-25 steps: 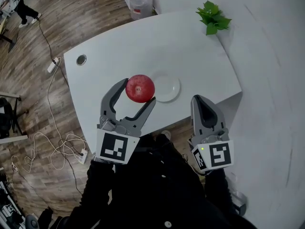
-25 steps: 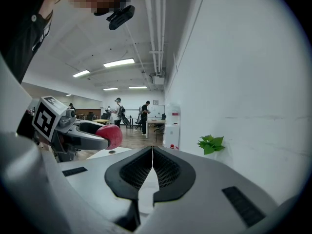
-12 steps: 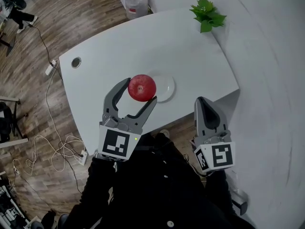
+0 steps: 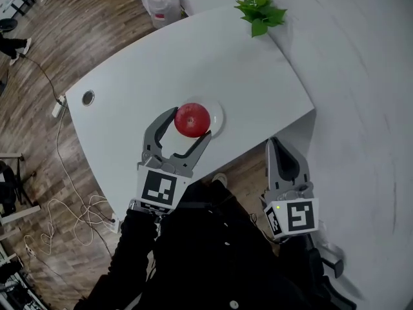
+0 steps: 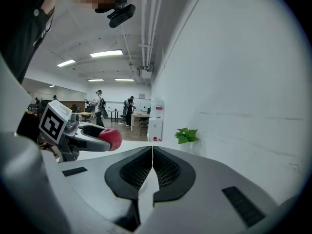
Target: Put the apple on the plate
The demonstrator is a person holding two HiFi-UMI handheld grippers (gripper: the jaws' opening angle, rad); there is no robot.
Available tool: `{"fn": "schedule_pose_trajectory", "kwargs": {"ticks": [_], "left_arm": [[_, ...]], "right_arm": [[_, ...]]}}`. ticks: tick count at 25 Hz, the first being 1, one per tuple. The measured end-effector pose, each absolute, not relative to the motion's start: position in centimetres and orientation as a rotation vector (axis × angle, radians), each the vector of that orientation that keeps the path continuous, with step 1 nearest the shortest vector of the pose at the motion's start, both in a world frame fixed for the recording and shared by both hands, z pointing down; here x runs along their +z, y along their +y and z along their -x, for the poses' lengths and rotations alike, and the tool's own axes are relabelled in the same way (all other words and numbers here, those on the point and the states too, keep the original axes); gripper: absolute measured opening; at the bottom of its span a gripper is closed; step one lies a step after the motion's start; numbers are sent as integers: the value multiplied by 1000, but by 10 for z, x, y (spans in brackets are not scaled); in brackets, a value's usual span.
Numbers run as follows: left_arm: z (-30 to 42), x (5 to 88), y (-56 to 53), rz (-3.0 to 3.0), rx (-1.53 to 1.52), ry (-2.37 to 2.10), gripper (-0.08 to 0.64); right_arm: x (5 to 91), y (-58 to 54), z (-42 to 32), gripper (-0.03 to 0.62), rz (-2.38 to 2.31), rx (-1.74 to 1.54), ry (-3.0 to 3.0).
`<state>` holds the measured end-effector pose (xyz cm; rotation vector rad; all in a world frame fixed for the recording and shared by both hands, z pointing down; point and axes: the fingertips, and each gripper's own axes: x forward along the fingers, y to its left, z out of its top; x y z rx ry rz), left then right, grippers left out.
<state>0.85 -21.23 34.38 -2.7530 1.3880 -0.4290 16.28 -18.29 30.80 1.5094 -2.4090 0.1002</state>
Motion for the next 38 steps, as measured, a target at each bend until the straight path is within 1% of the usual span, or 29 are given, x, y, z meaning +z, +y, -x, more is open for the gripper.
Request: {"fn": "schedule_pose_trajectory", "kwargs": {"ticks": [10,13,19,24,38], "left_arm": [[-22,385,-237,2748,-565,1320,354],[-26,405,-242,2772,-564,1335,354],[-29,460,-243,2768,-723,1315,354],[-34,491,-244,2813,-771,1290,354],[-33,529,-256,2859,-825,1288,354]], "right_arm": [[318,-165,-170,41,-1548,183,-2365],[321,-160,-168,41,-1548,196,-2363],[328,-155,-166,41,-1551,224,-2355],[335,-150,-168,41,-1553,243,-2330],[348,-146,-162,41,-1562,284,-2299]]}}
